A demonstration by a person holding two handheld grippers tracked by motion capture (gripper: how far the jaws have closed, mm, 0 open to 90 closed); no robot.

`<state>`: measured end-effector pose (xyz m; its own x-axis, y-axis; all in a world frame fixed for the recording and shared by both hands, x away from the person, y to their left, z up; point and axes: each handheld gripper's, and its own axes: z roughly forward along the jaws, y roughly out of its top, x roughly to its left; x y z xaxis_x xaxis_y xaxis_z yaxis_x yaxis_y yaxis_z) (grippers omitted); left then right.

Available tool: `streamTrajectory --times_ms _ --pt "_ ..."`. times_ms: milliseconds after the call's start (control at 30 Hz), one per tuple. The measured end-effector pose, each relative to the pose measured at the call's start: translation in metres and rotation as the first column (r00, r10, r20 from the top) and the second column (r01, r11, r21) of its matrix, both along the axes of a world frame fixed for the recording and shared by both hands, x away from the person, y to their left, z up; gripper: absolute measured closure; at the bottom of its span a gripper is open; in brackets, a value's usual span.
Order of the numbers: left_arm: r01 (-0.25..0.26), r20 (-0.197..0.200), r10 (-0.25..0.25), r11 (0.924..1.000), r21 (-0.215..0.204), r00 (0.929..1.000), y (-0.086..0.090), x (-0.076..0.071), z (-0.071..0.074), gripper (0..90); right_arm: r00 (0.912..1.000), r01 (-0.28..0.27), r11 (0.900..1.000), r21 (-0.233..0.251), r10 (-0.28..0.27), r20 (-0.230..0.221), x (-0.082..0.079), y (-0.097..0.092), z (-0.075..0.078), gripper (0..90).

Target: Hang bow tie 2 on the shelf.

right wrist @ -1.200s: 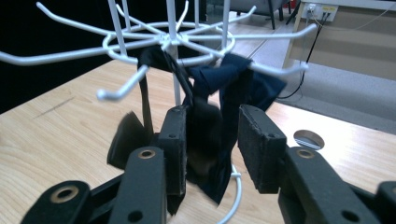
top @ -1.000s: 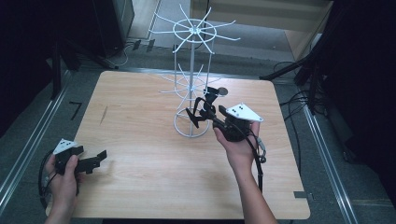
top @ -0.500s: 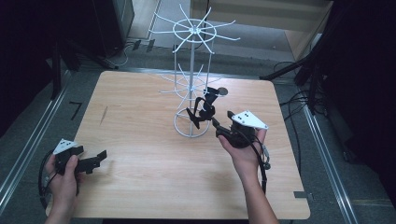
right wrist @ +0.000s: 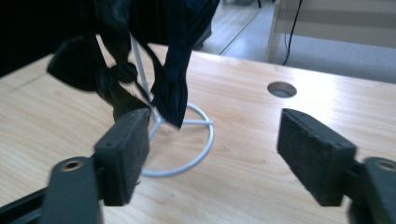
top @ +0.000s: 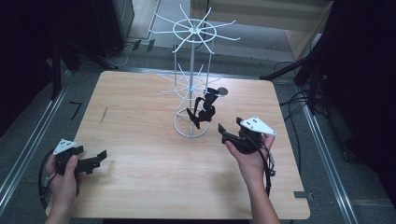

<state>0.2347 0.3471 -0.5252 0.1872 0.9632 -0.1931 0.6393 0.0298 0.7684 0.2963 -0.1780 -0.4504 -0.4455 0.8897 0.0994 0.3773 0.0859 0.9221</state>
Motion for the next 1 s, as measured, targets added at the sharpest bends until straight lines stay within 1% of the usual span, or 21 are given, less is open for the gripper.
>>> streamTrajectory --times_ms 33,67,133,200,300,333,533,700,933,1000 --pt "0.0 0.0 0.0 1.0 0.0 1.0 0.0 0.0 0.0 0.0 1.0 -0.004 0.9999 -0.011 0.004 -0.008 -0.001 -0.001 -0.002 20.6" --pt "0.0 0.0 0.0 1.0 0.0 1.0 0.0 0.0 0.0 0.0 0.9999 -0.004 0.9999 -0.01 0.004 -0.011 -0.001 -0.002 -0.002 19.9" --pt "0.0 0.001 0.0 1.0 -0.001 1.0 0.0 0.0 0.0 0.0 0.9999 -0.002 0.9998 -0.019 0.002 -0.014 -0.003 -0.005 -0.005 14.5" --pt "0.0 0.0 0.0 1.0 -0.001 1.0 0.0 0.0 0.0 0.0 0.9998 0.003 0.9998 -0.019 -0.003 -0.019 -0.005 -0.007 -0.008 13.0" --pt "0.001 0.0 -0.001 1.0 -0.001 1.0 0.0 0.0 0.0 0.0 0.9996 0.01 0.9998 -0.018 -0.01 -0.026 -0.006 -0.009 -0.011 12.9" --pt "0.001 0.0 -0.001 1.0 -0.001 1.0 0.0 0.0 0.0 0.0 0.9992 0.017 0.9996 -0.022 -0.018 -0.036 -0.007 -0.011 -0.013 12.8" --pt "0.0 0.001 0.0 1.0 0.0 1.0 0.0 0.0 0.0 0.0 0.9981 0.038 0.9988 -0.031 -0.04 -0.047 -0.011 -0.018 -0.021 12.8" --pt "0.0 0.002 0.0 1.0 0.0 1.0 0.0 0.0 0.0 0.0 0.9971 0.046 0.9986 -0.025 -0.048 -0.06 -0.014 -0.023 -0.026 12.8" --pt "0.0 0.002 0.0 1.0 0.001 1.0 0.0 0.0 0.0 0.0 0.9943 0.061 0.9979 -0.021 -0.062 -0.087 -0.02 -0.035 -0.038 12.9" --pt "0.0 0.003 0.0 1.0 0.003 1.0 0.0 0.0 0.0 0.0 0.994 0.063 0.9979 -0.018 -0.064 -0.089 -0.021 -0.036 -0.038 12.9"
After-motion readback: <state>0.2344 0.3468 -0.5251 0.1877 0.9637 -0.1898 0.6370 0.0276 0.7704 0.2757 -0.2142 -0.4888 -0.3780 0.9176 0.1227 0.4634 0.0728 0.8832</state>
